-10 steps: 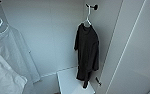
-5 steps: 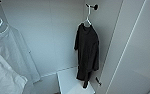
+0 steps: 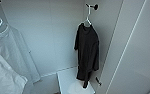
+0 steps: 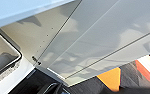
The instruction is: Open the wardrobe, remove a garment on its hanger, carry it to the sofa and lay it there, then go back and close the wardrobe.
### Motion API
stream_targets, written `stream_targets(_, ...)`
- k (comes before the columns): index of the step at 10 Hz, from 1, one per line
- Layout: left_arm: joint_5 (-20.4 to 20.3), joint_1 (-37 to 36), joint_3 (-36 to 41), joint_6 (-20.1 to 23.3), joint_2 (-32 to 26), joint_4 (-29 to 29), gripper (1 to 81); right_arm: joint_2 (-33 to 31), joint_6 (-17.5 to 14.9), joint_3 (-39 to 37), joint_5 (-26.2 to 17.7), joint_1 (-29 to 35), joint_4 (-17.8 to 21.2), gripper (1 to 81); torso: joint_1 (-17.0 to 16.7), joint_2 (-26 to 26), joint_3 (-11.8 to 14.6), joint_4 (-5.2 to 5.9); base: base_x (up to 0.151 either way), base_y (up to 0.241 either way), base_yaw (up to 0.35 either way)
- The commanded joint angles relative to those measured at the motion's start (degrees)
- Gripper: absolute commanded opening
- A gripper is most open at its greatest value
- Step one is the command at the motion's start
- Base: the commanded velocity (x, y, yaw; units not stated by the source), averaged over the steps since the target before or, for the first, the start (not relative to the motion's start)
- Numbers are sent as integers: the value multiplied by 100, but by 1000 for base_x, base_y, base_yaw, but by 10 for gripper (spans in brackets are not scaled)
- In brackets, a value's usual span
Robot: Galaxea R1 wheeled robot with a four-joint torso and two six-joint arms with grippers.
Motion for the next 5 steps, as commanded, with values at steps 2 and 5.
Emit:
stream_targets(2, 276, -1527, 654, -586, -114, -167, 811, -37, 2, -20, -374, 231, 17, 811, 0, 2, 0, 0, 0, 0, 0)
stream_targets(5, 302, -2284, 901, -1088, -123, -185, 811, -19, 11, -46, -374, 223, 25, 811, 0, 2, -2, 0, 0, 0, 0)
